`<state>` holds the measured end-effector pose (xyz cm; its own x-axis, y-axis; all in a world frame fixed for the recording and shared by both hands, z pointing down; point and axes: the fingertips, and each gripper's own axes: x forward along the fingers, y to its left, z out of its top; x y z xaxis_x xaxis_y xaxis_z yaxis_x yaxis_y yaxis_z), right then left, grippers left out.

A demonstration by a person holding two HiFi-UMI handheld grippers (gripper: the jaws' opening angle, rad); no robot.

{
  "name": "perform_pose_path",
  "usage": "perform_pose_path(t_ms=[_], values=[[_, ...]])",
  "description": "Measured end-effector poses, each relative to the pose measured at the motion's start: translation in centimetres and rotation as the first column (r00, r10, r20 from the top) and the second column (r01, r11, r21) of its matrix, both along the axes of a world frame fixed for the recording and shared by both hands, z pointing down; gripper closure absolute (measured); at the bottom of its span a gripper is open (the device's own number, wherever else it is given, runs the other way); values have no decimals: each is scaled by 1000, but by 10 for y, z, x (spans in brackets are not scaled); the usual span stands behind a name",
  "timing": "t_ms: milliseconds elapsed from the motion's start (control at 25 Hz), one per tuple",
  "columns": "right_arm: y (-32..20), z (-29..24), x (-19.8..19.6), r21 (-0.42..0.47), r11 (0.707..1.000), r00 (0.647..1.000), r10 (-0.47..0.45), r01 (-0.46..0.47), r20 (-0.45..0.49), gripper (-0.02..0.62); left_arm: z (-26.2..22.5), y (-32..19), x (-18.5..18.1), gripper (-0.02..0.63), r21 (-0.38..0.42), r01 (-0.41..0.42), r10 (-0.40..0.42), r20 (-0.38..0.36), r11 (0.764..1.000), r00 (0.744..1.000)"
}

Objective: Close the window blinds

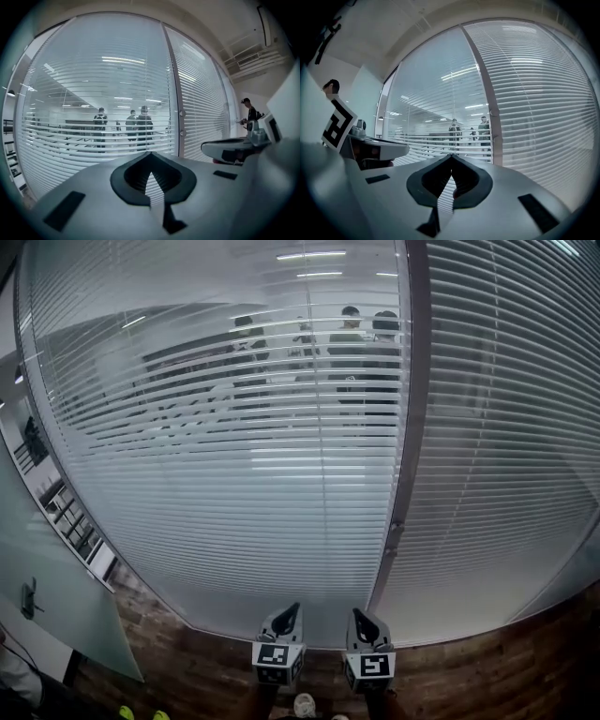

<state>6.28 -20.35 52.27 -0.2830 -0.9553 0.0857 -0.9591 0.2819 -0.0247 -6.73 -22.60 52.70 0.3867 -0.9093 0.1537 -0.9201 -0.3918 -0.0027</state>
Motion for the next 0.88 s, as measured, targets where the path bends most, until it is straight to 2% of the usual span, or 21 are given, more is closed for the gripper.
perform_pose_path(t_ms=[280, 400, 680, 880], values=[[-26, 9, 1, 32, 999, 1000, 6, -5, -15, 595, -3, -28, 3, 606, 13, -32, 32, -16, 999, 999], [-34, 3, -1, 10, 1000, 999, 30, -30, -28, 595, -7, -39, -1, 606, 14, -36, 36, -20, 999, 999], [-58, 22, -16, 37, 999, 998, 19, -17, -54, 595, 9, -64, -7, 606, 6, -61, 61, -36, 998, 997], [-71, 26, -17, 25, 998, 995, 66, -64, -69, 595, 16, -81, -13, 606, 23, -91, 92, -39, 996, 995]])
